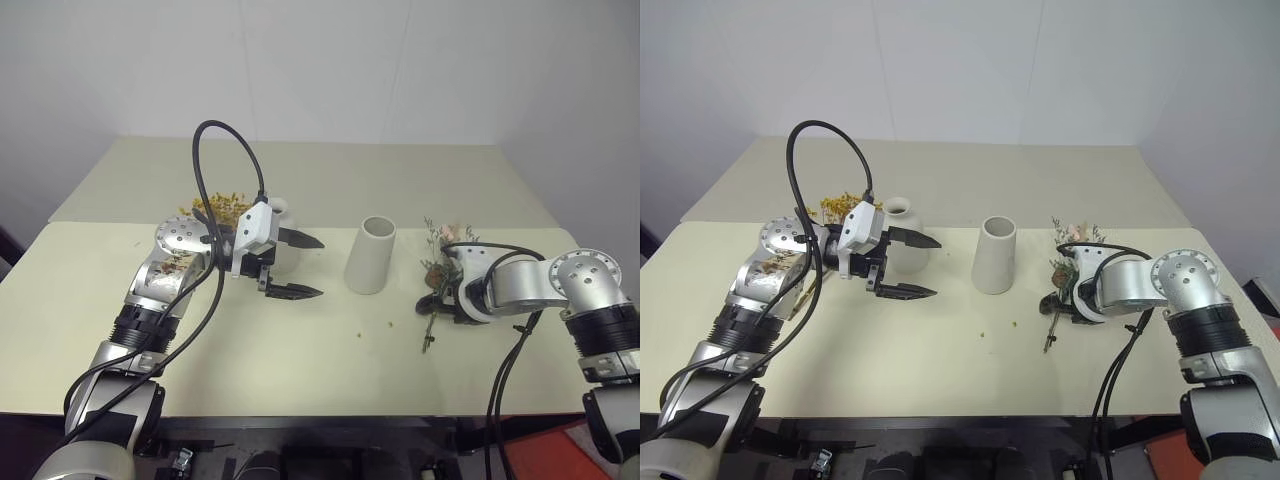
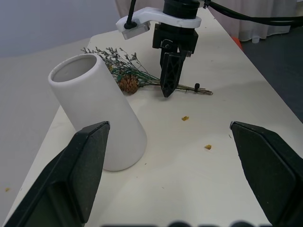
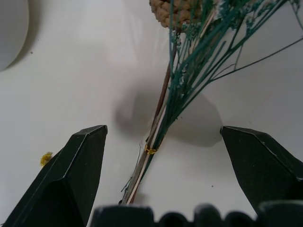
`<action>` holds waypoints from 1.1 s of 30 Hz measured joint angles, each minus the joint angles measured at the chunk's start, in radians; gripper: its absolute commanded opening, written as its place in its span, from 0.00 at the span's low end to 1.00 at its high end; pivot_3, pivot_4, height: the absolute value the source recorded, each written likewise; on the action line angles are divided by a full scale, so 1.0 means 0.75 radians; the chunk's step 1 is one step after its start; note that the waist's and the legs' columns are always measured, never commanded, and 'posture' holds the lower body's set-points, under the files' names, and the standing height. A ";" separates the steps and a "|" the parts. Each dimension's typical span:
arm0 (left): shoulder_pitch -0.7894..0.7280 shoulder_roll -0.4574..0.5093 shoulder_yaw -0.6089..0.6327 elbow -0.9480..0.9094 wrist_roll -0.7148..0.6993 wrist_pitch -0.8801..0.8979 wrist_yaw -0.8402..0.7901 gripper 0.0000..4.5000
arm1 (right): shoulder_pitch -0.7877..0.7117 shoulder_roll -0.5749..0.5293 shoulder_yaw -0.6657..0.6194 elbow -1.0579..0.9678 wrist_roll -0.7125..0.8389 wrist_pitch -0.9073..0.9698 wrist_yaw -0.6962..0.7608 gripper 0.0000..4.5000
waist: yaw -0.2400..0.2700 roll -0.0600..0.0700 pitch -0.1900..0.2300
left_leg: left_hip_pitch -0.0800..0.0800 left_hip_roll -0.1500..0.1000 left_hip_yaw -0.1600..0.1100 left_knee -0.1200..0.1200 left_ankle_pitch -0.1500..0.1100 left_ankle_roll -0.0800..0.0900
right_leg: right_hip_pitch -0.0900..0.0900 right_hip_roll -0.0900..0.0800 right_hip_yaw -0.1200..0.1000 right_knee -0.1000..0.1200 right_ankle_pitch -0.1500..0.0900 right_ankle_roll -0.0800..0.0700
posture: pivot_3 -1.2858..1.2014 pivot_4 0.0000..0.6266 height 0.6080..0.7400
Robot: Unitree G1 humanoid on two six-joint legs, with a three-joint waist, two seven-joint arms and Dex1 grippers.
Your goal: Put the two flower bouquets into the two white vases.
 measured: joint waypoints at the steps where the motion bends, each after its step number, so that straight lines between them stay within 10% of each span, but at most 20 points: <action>1: 0.000 0.000 0.000 0.000 0.000 0.000 0.000 0.98 | -0.010 0.011 -0.009 0.001 -0.032 0.011 0.025 1.00 | -0.001 0.000 0.000 | 0.000 0.000 0.000 0.000 0.000 0.000 | 0.000 0.000 0.000 0.000 0.000 0.000 | 0.52 0.24 1.00; 16: 0.035 0.006 0.064 -0.070 -0.073 0.065 0.032 1.00 | -0.017 0.154 -0.224 0.025 -0.434 0.212 0.228 0.00 | -0.001 0.000 0.000 | 0.000 0.000 0.000 0.000 0.000 0.000 | -0.001 0.000 0.000 0.000 0.000 0.000 | 0.52 0.24 1.00; 33: 0.036 0.028 0.068 -0.088 -0.071 0.093 0.024 1.00 | 0.049 0.271 -0.648 -0.414 -0.849 0.200 0.298 0.00 | 0.000 0.001 0.000 | -0.001 0.000 -0.001 -0.001 0.000 0.000 | -0.002 0.000 -0.001 0.000 -0.001 0.002 | 0.52 0.24 1.00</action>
